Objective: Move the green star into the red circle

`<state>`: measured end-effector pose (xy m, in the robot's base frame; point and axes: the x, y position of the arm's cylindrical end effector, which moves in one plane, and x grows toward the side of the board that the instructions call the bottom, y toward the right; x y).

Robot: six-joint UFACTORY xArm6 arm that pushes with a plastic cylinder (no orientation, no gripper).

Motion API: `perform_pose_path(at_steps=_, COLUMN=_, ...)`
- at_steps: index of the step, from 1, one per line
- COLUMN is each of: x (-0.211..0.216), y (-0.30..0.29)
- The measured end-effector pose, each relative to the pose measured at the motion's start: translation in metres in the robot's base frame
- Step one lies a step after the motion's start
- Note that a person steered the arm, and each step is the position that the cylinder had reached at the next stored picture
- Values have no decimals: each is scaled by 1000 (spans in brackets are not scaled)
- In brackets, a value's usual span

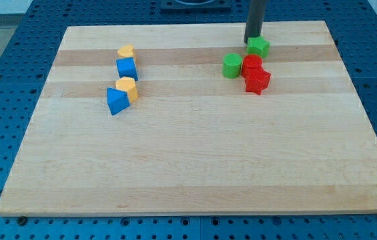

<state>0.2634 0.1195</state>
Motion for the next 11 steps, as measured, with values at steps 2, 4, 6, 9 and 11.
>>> perform_pose_path(at_steps=2, x=-11, y=40)
perform_pose_path(at_steps=4, x=13, y=76)
perform_pose_path(at_steps=6, x=20, y=35)
perform_pose_path(at_steps=9, x=20, y=11)
perform_pose_path(at_steps=11, x=-40, y=-34)
